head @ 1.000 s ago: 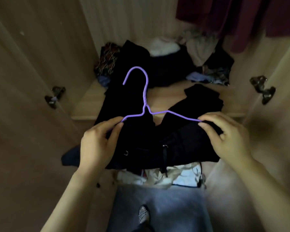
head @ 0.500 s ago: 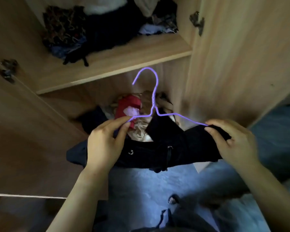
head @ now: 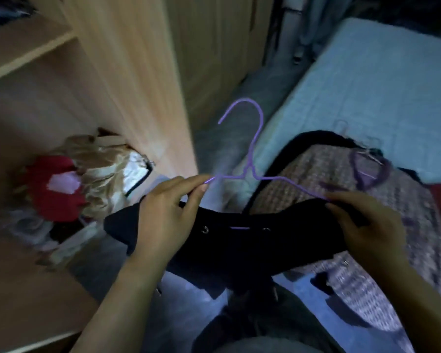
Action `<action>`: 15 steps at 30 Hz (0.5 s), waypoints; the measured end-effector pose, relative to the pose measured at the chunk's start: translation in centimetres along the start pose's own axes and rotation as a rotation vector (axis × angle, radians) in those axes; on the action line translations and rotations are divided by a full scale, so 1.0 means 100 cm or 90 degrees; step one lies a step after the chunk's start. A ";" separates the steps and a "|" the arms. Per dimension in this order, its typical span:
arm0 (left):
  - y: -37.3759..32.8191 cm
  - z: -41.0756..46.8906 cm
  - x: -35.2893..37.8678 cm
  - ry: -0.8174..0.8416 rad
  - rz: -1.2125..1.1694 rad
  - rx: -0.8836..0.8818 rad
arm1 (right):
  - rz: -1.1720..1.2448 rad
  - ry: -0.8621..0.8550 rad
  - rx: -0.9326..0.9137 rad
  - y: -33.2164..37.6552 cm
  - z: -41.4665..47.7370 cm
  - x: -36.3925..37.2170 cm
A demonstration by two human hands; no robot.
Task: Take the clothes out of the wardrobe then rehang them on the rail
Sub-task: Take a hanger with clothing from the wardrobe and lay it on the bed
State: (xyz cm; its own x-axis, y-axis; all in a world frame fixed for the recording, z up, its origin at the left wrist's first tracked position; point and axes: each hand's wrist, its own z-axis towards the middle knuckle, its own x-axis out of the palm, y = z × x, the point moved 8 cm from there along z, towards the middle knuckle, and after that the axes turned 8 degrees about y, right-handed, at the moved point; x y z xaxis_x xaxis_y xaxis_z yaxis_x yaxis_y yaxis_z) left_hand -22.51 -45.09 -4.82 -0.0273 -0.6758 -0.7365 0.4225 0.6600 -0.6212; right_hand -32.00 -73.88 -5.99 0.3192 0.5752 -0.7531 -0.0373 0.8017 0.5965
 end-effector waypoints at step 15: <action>-0.250 0.062 0.215 0.352 -0.218 0.325 | -0.138 -0.318 0.231 -0.147 -0.148 -0.224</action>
State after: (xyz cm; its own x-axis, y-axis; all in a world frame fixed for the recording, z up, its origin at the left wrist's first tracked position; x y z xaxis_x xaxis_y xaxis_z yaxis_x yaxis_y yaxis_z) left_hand -28.01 -78.21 -3.48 -0.6154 -0.4650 -0.6365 0.6657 0.1257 -0.7355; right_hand -52.64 -96.20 -1.98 0.6879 0.1918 -0.7000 0.3718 0.7352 0.5668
